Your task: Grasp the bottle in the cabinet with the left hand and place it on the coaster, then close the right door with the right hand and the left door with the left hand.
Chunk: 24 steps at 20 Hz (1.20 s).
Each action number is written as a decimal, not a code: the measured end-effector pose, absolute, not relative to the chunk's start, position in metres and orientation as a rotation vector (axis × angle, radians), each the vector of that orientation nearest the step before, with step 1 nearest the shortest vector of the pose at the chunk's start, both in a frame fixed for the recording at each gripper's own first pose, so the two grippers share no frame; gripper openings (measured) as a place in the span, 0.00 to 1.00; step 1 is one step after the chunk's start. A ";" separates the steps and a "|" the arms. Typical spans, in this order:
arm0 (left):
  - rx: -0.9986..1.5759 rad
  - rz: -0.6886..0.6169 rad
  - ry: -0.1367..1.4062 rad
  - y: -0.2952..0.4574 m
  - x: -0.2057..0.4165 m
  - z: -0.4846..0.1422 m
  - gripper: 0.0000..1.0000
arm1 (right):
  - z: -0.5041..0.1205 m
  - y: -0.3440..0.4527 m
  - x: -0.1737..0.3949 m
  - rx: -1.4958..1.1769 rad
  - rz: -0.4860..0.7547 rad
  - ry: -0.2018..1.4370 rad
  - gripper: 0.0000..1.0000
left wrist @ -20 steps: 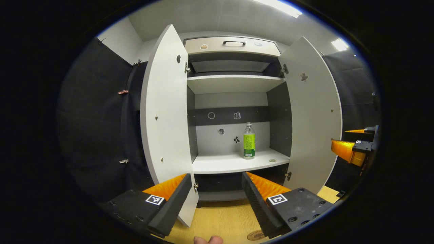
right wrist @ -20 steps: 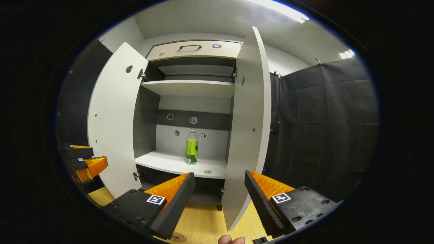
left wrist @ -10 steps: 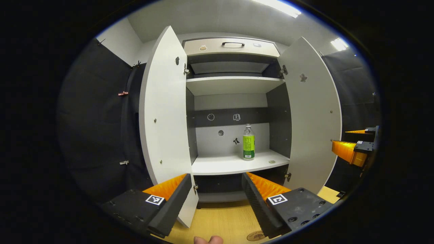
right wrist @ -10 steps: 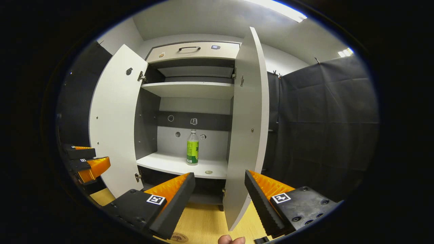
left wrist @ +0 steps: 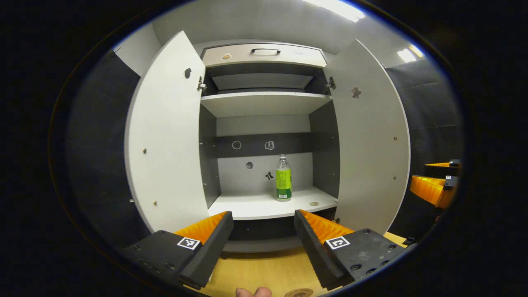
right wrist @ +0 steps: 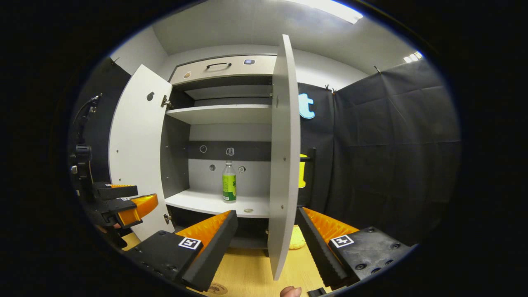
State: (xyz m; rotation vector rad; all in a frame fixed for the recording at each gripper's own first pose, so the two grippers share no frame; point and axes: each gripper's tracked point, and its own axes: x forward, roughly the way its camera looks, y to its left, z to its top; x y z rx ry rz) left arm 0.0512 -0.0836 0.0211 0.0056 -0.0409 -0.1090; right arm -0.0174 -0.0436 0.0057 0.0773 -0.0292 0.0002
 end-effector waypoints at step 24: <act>0.001 -0.096 -0.020 -0.159 0.354 0.030 0.95 | -0.026 -0.150 -0.012 0.024 -0.142 0.040 0.98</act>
